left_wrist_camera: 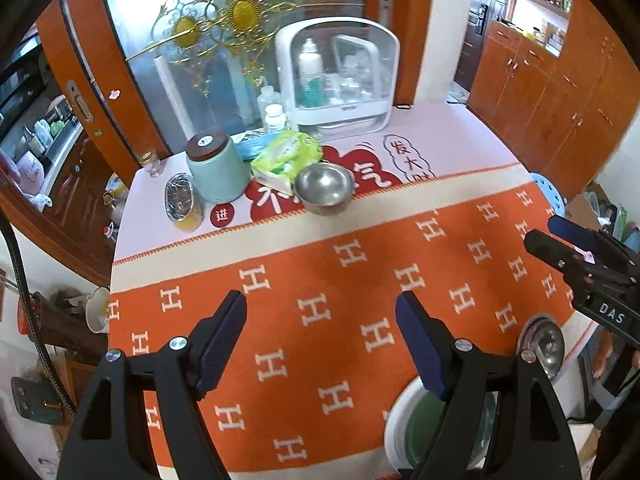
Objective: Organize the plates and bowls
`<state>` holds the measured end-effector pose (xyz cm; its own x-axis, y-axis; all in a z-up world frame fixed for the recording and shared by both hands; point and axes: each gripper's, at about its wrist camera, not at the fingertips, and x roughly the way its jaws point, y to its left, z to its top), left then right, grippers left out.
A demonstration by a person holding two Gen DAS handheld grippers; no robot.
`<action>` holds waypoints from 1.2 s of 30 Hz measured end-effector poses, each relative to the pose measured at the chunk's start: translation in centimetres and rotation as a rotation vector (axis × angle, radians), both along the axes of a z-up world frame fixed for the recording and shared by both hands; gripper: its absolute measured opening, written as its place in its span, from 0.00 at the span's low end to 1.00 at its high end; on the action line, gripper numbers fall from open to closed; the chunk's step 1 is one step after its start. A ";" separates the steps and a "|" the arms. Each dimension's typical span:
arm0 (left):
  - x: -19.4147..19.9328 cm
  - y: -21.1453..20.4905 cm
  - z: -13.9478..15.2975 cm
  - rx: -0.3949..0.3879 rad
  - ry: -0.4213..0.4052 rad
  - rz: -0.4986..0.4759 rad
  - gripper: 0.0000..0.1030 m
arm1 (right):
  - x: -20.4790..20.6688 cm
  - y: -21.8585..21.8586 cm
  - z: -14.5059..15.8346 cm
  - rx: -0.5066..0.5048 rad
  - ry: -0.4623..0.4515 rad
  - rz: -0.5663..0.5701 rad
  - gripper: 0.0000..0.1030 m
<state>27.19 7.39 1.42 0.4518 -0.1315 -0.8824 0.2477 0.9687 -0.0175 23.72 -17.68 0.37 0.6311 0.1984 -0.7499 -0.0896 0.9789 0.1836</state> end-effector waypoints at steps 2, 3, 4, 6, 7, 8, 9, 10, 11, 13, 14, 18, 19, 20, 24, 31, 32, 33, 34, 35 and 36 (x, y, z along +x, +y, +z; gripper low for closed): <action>1.8 1.0 -0.5 -0.005 0.007 0.010 0.73 | 1.2 0.9 0.1 -0.003 -0.014 -0.005 0.63; 2.4 1.3 -0.7 -0.006 0.011 0.010 0.73 | 2.0 1.3 0.1 -0.001 -0.020 -0.009 0.63; 3.4 1.7 -1.0 -0.011 0.017 0.008 0.73 | 2.5 1.6 0.1 0.001 -0.023 -0.014 0.63; 4.9 2.1 -1.5 -0.009 0.020 0.008 0.73 | 3.8 2.2 0.1 0.004 -0.028 -0.026 0.63; 5.5 2.2 -1.7 -0.007 0.018 0.007 0.73 | 4.6 2.6 0.1 0.004 -0.031 -0.030 0.63; 6.3 2.3 -2.0 -0.008 0.015 0.004 0.73 | 5.2 2.8 0.1 0.003 -0.035 -0.034 0.63; 6.8 2.4 -2.2 -0.011 0.014 0.002 0.73 | 5.8 3.0 0.1 0.001 -0.040 -0.038 0.63; 7.5 2.5 -2.4 -0.019 0.013 -0.003 0.73 | 6.5 3.2 0.0 0.000 -0.044 -0.043 0.63; 8.1 2.6 -2.6 -0.027 0.014 -0.006 0.73 | 7.2 3.4 -0.1 0.001 -0.050 -0.050 0.63; 9.4 2.7 -3.1 -0.044 0.014 -0.010 0.73 | 8.5 3.7 -0.3 0.005 -0.053 -0.058 0.63; 10.1 2.8 -3.4 -0.052 0.011 -0.010 0.73 | 9.0 3.8 -0.4 0.005 -0.054 -0.061 0.63; 12.3 3.1 -4.3 -0.101 0.005 -0.020 0.73 | 11.0 4.0 -1.3 0.011 -0.060 -0.076 0.63; 12.7 3.1 -4.6 -0.110 0.006 -0.025 0.73 | 11.5 4.1 -1.6 0.014 -0.061 -0.075 0.63; 13.2 3.1 -5.1 -0.118 0.007 -0.031 0.73 | 11.9 4.2 -2.0 0.017 -0.062 -0.074 0.63; 14.9 2.7 -6.8 -0.137 0.009 -0.055 0.73 | 13.1 4.6 -3.8 0.023 -0.053 -0.073 0.63; 17.7 2.5 -11.8 -0.236 0.068 -0.050 0.73 | 15.1 4.8 -7.5 0.049 -0.050 -0.077 0.63; 18.0 2.5 -12.4 -0.254 0.071 -0.045 0.73 | 15.3 4.9 -8.1 0.051 -0.051 -0.081 0.63; 18.3 2.6 -13.1 -0.274 0.072 -0.037 0.73 | 15.7 4.9 -8.8 0.053 -0.053 -0.084 0.63; 18.8 2.7 -13.9 -0.297 0.073 -0.029 0.73 | 16.0 4.9 -9.3 0.053 -0.054 -0.085 0.63; 19.2 2.8 -14.8 -0.317 0.078 -0.018 0.73 | 16.3 4.9 -9.9 0.053 -0.055 -0.087 0.63; 19.5 2.8 -15.3 -0.329 0.083 -0.010 0.73 | 16.5 5.0 -10.4 0.053 -0.055 -0.089 0.63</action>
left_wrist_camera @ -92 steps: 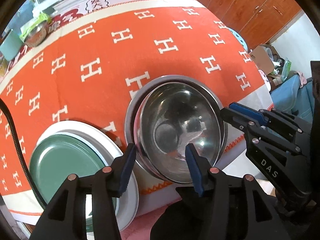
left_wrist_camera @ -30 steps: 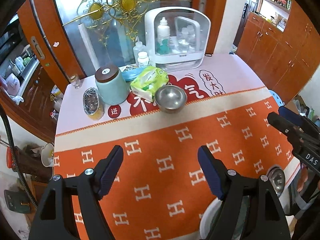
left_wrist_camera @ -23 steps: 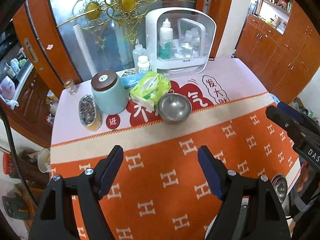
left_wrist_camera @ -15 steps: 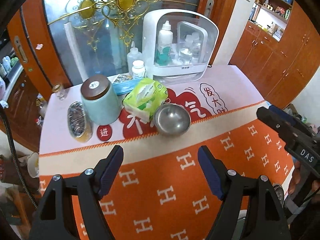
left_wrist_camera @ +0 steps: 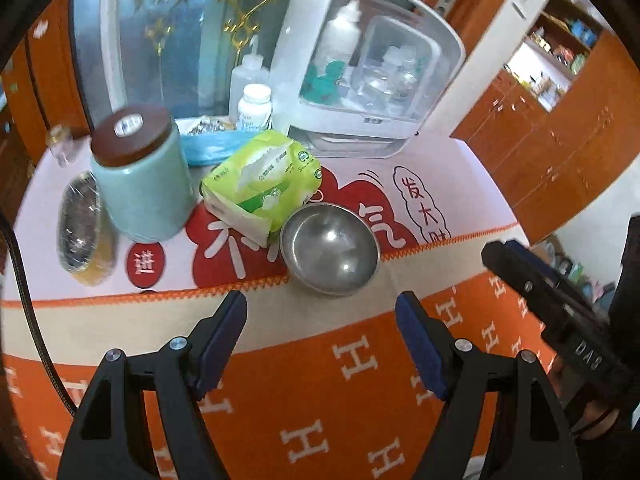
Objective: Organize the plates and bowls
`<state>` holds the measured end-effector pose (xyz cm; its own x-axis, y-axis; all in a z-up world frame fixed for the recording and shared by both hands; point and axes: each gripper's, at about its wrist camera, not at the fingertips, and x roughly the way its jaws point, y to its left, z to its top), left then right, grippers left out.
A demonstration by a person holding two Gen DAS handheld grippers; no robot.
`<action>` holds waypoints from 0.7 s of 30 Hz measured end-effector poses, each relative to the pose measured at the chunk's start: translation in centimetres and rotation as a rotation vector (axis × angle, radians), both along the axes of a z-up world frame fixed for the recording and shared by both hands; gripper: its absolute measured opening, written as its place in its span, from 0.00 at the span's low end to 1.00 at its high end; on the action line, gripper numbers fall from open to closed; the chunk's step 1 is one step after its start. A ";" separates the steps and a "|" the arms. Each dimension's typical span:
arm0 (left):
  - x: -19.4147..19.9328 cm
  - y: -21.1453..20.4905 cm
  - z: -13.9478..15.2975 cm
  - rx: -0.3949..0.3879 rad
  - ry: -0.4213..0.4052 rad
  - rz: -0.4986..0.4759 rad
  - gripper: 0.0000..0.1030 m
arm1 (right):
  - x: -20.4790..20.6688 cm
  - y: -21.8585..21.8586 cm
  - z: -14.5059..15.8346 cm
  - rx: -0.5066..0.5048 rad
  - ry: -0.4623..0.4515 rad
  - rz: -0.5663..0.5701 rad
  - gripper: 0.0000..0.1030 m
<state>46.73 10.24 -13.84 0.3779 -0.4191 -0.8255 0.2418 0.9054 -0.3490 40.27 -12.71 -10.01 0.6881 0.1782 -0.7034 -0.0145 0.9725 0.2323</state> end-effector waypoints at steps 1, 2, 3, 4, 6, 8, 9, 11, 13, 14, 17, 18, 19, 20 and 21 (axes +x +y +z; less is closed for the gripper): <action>0.4 0.1 -0.8 -0.019 0.010 0.014 0.73 | 0.4 0.0 -0.7 -0.001 0.004 -0.003 0.63; 0.7 0.2 -1.4 -0.031 0.020 0.026 0.73 | 0.7 0.1 -1.3 -0.001 0.008 -0.006 0.63; 1.1 0.2 -2.4 -0.047 0.032 0.045 0.73 | 1.0 0.2 -2.1 0.003 0.011 -0.005 0.63; 1.4 0.3 -3.1 -0.061 0.041 0.059 0.73 | 1.2 0.1 -2.6 0.007 0.012 -0.004 0.63; 1.9 0.4 -4.2 -0.086 0.058 0.073 0.73 | 1.8 0.2 -3.9 0.017 0.021 -0.006 0.63; 2.6 0.3 -5.6 -0.096 0.075 0.087 0.73 | 2.4 0.3 -5.3 0.023 0.034 -0.006 0.63; 3.0 0.1 -6.4 -0.093 0.087 0.094 0.73 | 2.7 0.4 -6.0 0.024 0.038 -0.007 0.63; 3.4 0.0 -7.5 -0.096 0.100 0.100 0.73 | 3.0 0.5 -6.8 0.026 0.042 -0.009 0.63; 3.8 -0.1 -8.5 -0.092 0.110 0.119 0.73 | 3.4 0.6 -7.9 0.030 0.050 -0.015 0.63; 4.0 -0.2 -9.1 -0.092 0.113 0.123 0.73 | 3.5 0.6 -8.3 0.032 0.056 -0.021 0.63; 4.4 -0.6 -10.3 -0.091 0.124 0.115 0.73 | 3.8 0.5 -9.6 0.057 0.069 -0.029 0.63; 4.5 -0.6 -10.6 -0.090 0.128 0.113 0.73 | 3.9 0.5 -9.9 0.063 0.073 -0.030 0.63; 4.6 -0.7 -10.9 -0.094 0.132 0.110 0.73 | 4.0 0.5 -10.2 0.069 0.078 -0.032 0.63; 4.6 -0.9 -11.0 -0.106 0.129 0.103 0.73 | 4.1 0.5 -10.4 0.073 0.080 -0.034 0.63; 4.7 -1.0 -11.2 -0.107 0.124 0.103 0.73 | 4.1 0.4 -10.6 0.074 0.080 -0.039 0.63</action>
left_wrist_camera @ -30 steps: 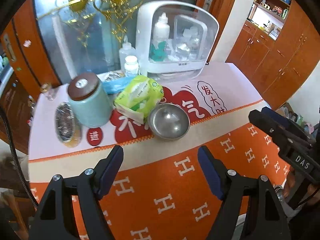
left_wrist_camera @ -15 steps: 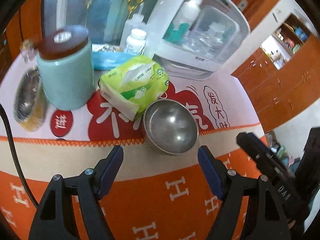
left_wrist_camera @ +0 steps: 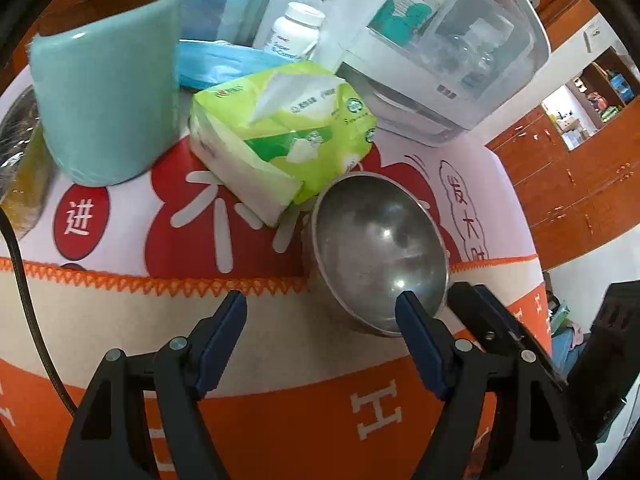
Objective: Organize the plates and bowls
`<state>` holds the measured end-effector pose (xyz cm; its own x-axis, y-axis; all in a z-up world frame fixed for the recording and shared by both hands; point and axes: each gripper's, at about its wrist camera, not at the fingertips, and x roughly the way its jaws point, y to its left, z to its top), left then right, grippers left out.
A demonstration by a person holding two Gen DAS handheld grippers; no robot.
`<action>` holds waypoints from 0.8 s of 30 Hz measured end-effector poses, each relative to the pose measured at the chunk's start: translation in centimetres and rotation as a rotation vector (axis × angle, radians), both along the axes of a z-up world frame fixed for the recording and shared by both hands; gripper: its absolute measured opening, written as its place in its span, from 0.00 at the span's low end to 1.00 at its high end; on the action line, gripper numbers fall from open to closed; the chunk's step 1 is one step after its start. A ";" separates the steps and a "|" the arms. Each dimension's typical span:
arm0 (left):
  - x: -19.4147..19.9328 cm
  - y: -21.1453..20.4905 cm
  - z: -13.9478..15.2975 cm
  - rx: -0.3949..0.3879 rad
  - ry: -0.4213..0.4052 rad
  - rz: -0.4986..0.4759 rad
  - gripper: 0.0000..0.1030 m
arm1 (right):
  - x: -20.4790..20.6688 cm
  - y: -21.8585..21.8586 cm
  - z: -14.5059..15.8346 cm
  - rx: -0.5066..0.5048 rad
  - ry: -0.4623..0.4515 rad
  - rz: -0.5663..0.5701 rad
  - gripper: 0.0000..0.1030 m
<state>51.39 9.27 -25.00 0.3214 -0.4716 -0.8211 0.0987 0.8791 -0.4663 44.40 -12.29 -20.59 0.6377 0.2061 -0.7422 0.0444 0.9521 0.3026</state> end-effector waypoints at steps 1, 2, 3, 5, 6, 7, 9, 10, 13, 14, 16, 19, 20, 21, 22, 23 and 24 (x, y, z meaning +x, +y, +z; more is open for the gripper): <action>0.0 -0.1 -0.2 -0.001 -0.008 0.003 0.73 | 0.0 -0.1 -0.1 0.003 0.001 -0.005 0.63; 0.1 -0.2 -0.4 -0.004 -0.008 0.004 0.73 | 0.1 -0.1 -0.3 0.009 0.000 -0.009 0.63; 0.2 -0.2 -0.6 -0.006 -0.006 0.004 0.72 | 0.2 -0.2 -0.4 0.014 -0.001 -0.011 0.63; 0.2 -0.2 -1.1 -0.009 0.002 0.011 0.72 | 0.2 -0.2 -0.6 0.026 0.000 -0.008 0.60; 0.2 -0.1 -1.2 -0.009 0.006 0.013 0.71 | 0.2 -0.1 -0.7 0.026 0.002 -0.003 0.56; 0.2 -0.1 -1.4 -0.009 0.011 0.014 0.71 | 0.2 -0.1 -0.8 0.025 0.003 -0.001 0.55; 0.1 -0.1 -1.7 -0.018 0.019 0.015 0.68 | 0.3 0.1 -0.9 0.024 0.007 0.002 0.49; 0.1 -0.1 -1.9 -0.021 0.029 0.013 0.67 | 0.3 0.1 -1.0 0.028 0.010 0.002 0.47; 0.1 -0.3 -2.0 -0.025 0.041 0.003 0.64 | 0.3 0.2 -1.4 0.034 0.027 -0.003 0.39; 0.1 -0.5 -2.1 -0.023 0.039 0.001 0.62 | 0.3 0.2 -1.5 0.040 0.033 -0.005 0.34; -0.1 -0.5 -2.0 -0.021 0.036 0.000 0.58 | 0.2 0.1 -1.7 0.065 0.038 -0.010 0.32; -0.3 -0.5 -2.1 -0.028 0.042 -0.001 0.52 | -0.1 0.2 -1.7 0.080 0.040 -0.006 0.27; -0.3 -0.6 -2.1 -0.031 0.045 -0.007 0.46 | -0.1 0.4 -1.7 0.080 0.042 -0.003 0.24; -0.3 -0.6 -2.1 -0.032 0.050 -0.015 0.37 | -0.1 0.5 -1.7 0.079 0.045 -0.001 0.22; -0.4 -0.6 -2.1 -0.030 0.058 -0.024 0.35 | -0.2 0.6 -1.8 0.079 0.050 0.002 0.21; -0.5 -0.7 -2.1 -0.024 0.066 -0.028 0.32 | -0.2 0.7 -1.8 0.080 0.056 0.003 0.19; -0.6 -0.7 -2.2 -0.020 0.067 -0.027 0.29 | -0.3 0.8 -1.9 0.084 0.060 0.001 0.18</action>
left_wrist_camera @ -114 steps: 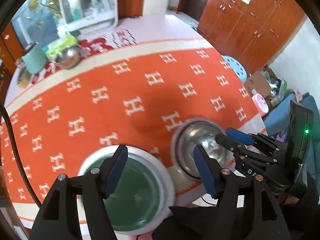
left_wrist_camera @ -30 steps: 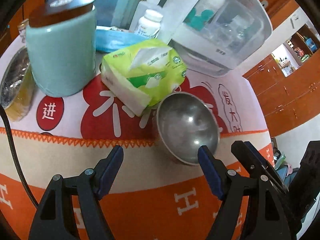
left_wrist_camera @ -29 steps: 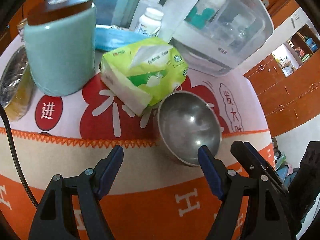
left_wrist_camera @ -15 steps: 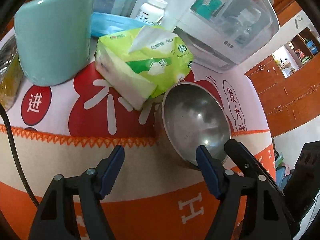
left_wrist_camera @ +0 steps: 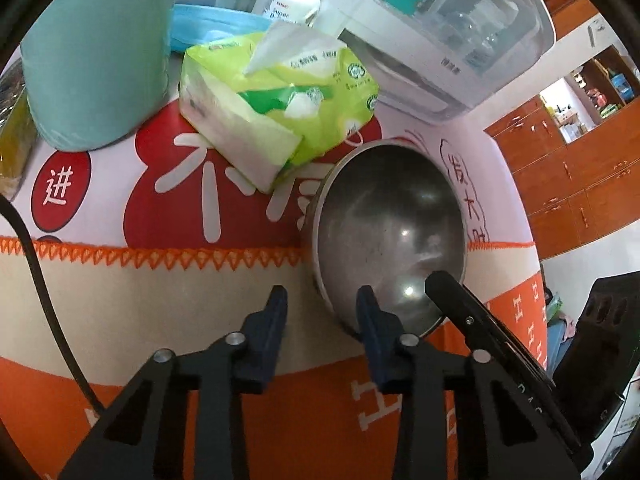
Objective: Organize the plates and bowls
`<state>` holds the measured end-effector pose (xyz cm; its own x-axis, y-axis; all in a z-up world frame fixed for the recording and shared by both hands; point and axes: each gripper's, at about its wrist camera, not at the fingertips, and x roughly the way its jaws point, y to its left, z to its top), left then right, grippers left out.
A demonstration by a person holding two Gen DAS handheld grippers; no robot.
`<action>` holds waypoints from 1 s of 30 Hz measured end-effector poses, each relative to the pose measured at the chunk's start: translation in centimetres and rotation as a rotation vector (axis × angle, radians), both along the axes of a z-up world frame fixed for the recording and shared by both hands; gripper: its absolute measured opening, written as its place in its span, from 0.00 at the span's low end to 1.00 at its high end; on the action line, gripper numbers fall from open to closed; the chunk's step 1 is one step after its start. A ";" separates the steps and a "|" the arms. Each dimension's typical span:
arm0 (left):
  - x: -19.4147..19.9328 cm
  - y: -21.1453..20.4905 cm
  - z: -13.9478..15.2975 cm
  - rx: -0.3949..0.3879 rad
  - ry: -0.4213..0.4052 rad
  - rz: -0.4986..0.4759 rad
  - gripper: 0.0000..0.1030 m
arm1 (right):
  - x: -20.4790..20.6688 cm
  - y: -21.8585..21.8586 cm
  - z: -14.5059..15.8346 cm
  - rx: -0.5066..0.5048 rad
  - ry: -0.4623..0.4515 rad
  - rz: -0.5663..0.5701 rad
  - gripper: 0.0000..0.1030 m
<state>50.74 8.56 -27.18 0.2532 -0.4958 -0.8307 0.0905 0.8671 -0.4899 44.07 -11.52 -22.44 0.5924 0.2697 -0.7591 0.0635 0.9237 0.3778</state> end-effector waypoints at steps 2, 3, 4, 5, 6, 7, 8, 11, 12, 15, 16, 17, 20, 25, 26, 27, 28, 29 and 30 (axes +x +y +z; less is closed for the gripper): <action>-0.2 -0.1 -0.1 -0.002 0.004 0.001 0.23 | -0.1 0.0 -0.1 0.015 0.012 -0.006 0.16; -0.3 -0.2 -0.2 -0.005 0.011 -0.001 0.20 | -0.2 0.0 -0.1 0.026 0.018 -0.008 0.14; -0.4 -0.3 -0.3 -0.008 0.023 -0.002 0.18 | -0.3 -0.1 -0.2 0.041 0.025 -0.014 0.13; -0.4 -0.2 -0.5 -0.014 0.031 -0.002 0.15 | -0.4 -0.2 -0.3 0.057 0.035 -0.024 0.12; -0.5 -0.2 -0.5 -0.014 0.036 0.001 0.13 | -0.4 -0.4 -0.3 0.067 0.042 -0.032 0.11; -0.7 -0.1 -0.6 -0.014 0.042 0.007 0.13 | -0.4 -0.5 -0.5 0.083 0.053 -0.040 0.10; -0.8 0.0 -0.7 -0.015 0.046 0.009 0.12 | -0.5 -0.6 -0.6 0.093 0.058 -0.045 0.09; -1.2 0.1 -0.9 -0.016 0.068 0.013 0.12 | -0.7 -0.9 -0.7 0.127 0.078 -0.064 0.08; -1.3 0.1 -0.9 -0.018 0.073 0.014 0.12 | -0.9 -1.1 -0.8 0.145 0.091 -0.073 0.08; -1.9 -0.1 -0.7 -0.009 0.076 0.002 0.12 | -1.4 -1.2 -0.8 0.167 0.115 -0.091 0.07; -2.2 -0.2 -0.5 0.000 0.073 -0.004 0.12 | -1.7 -1.2 -0.8 0.168 0.120 -0.094 0.07; -2.5 -0.4 -0.4 0.009 0.073 -0.009 0.12 | -2.0 -1.1 -0.7 0.166 0.126 -0.097 0.07; -3.3 -0.6 0.1 0.028 0.076 -0.029 0.12 | -2.9 -1.1 -0.5 0.162 0.143 -0.102 0.07; -5.0 -0.6 0.9 0.049 0.091 -0.042 0.12 | -4.9 -1.0 0.0 0.172 0.169 -0.100 0.07; -5.4 -0.5 1.1 0.050 0.098 -0.046 0.12 | -5.5 -0.9 0.3 0.169 0.173 -0.099 0.07; -5.8 -0.5 1.1 0.050 0.100 -0.048 0.12 | -5.9 -0.9 0.4 0.170 0.177 -0.099 0.07; -6.3 -0.4 1.4 0.054 0.100 -0.052 0.12 | -6.5 -0.8 0.6 0.175 0.183 -0.098 0.07; -6.8 -0.3 1.6 0.059 0.100 -0.054 0.12 | -7.0 -0.7 0.7 0.177 0.187 -0.097 0.07; -7.4 -0.2 1.8 0.065 0.101 -0.056 0.12 | -7.7 -0.6 0.9 0.179 0.192 -0.096 0.07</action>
